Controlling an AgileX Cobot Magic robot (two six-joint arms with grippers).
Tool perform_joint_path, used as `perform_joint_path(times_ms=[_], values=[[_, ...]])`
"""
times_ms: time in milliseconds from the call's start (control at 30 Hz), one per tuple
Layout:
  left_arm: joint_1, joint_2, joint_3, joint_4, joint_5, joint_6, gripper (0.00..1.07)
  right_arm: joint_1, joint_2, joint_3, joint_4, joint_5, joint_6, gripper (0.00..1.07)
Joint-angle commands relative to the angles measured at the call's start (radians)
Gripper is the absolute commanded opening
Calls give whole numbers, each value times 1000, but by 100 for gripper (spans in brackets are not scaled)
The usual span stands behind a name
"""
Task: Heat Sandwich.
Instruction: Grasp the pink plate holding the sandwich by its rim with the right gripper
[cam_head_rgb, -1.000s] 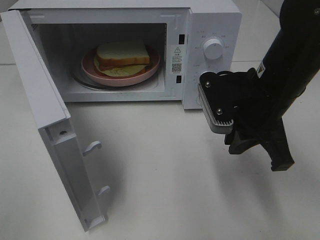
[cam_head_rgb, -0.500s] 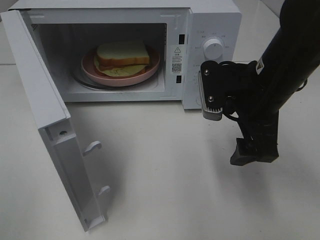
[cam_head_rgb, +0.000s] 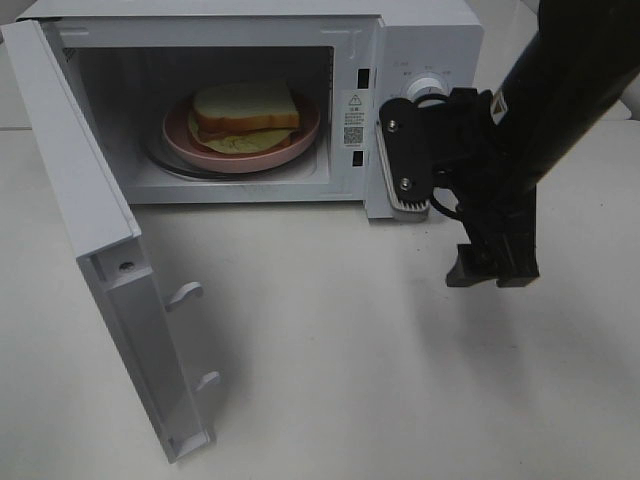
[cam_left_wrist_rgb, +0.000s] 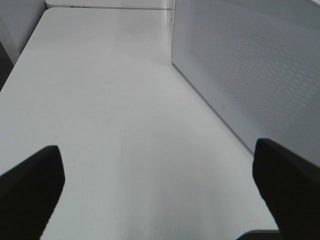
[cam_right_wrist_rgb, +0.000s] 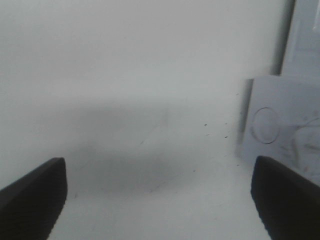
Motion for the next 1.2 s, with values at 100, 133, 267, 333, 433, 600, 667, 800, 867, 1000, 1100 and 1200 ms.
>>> perform_joint_path(times_ms=[100,133,267,333,433,600,667,800,867,1000,1100,1200], values=[[3,-16,2,-1,-13,-3,98,16,54,-79,-18,-4,8,93],[3,-16,2,-1,-13,-3,98,22,79,-110,-17,-5,8,93],[3,-16,2,-1,-13,-3,98,49,128,-166,-22,-5,8,92],[3,-16,2,-1,-13,-3,98,59,141,-180,-22,-6,7,91],[3,-16,2,-1,-13,-3,98,88,184,-237,-22,-7,4,90],[3,-16,2,-1,-13,-3,98,108,234,-313,-20,-18,-9,89],[3,-16,2,-1,-13,-3,98,110,245,-328,-21,-21,-9,89],[3,-16,2,-1,-13,-3,98,125,289,-391,-20,-48,-11,88],[3,-16,2,-1,-13,-3,98,133,311,-413,-20,-63,-12,87],[3,-16,2,-1,-13,-3,98,133,337,-444,-20,-79,-12,87],[3,-16,2,-1,-13,-3,98,133,377,-485,-20,-93,-12,86],[3,-16,2,-1,-13,-3,98,133,411,-514,-19,-97,-12,86]])
